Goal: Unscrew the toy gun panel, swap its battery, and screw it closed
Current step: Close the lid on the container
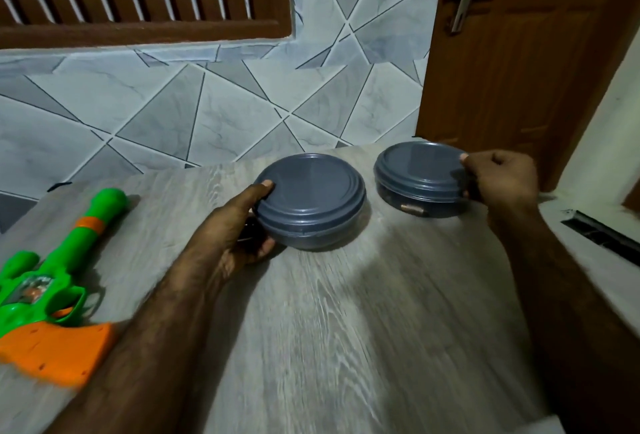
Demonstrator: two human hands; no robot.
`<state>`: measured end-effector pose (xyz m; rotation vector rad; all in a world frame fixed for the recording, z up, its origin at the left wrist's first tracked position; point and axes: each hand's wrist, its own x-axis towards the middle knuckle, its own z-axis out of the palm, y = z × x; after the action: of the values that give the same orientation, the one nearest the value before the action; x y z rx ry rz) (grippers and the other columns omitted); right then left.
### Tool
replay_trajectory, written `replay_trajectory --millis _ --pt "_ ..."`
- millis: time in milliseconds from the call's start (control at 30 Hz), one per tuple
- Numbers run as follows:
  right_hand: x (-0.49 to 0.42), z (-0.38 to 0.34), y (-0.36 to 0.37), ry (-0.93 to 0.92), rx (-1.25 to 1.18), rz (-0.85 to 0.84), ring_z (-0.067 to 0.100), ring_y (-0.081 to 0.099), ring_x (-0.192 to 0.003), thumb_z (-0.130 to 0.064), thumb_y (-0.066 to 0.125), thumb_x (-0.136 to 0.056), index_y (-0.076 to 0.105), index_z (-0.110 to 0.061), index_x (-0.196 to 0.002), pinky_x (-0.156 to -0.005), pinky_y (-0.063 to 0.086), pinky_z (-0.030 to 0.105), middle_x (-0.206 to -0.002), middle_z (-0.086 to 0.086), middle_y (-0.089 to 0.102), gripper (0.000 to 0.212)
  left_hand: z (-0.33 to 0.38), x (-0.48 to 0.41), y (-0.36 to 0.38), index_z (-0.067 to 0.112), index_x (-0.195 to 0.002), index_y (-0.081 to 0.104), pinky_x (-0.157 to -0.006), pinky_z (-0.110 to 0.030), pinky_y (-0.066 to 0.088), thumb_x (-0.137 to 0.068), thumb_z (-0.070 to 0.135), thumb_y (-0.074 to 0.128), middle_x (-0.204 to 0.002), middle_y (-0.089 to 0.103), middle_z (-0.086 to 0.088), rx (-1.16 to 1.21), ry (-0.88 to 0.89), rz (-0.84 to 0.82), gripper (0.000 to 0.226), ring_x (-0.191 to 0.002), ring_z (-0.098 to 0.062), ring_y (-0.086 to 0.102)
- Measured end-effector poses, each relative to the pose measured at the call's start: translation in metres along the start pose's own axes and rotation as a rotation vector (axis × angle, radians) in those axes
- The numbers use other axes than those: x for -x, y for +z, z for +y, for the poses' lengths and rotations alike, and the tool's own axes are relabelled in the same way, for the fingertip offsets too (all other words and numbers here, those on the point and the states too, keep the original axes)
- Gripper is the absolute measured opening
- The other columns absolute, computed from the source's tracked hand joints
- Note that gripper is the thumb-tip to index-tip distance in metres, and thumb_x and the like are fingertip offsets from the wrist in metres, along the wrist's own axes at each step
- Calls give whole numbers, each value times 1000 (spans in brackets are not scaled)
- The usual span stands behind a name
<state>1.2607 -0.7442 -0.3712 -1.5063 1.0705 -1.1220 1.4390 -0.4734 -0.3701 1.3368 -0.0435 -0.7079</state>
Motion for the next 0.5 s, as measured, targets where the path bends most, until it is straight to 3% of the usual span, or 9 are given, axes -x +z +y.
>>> replay_trajectory --millis 100,267,433,500 --pt "-15 3 3 -27 73 43 31 68 -93 -24 71 -86 66 -11 -93 -74 60 43 -100 12 68 16 1 -13 3 15 -97 62 -49 -29 55 -78 35 79 -92 63 -10 -41 21 -1 33 -83 -23 63" --pt "-21 1 9 -71 144 -4 26 64 -92 -23 70 -87 66 -6 -93 -73 56 37 -100 12 67 18 6 -33 8 15 -99 64 -54 -30 56 -78 35 78 -88 66 -8 -63 13 3 32 -82 -23 65" --pt "-28 -4 21 3 171 -62 23 64 -88 -24 70 -87 64 -19 -82 -80 54 37 -87 -1 63 9 9 -49 19 10 -100 67 -67 -34 59 -78 36 78 -83 67 -8 -42 -25 -5 36 -79 -23 65" --pt "-29 -4 22 15 202 -55 20 64 -85 -24 70 -86 64 -22 -80 -81 54 38 -86 -3 64 9 8 -50 23 5 -101 69 -64 -32 55 -77 35 79 -77 69 -8 -23 -51 -9 39 -75 -23 64"
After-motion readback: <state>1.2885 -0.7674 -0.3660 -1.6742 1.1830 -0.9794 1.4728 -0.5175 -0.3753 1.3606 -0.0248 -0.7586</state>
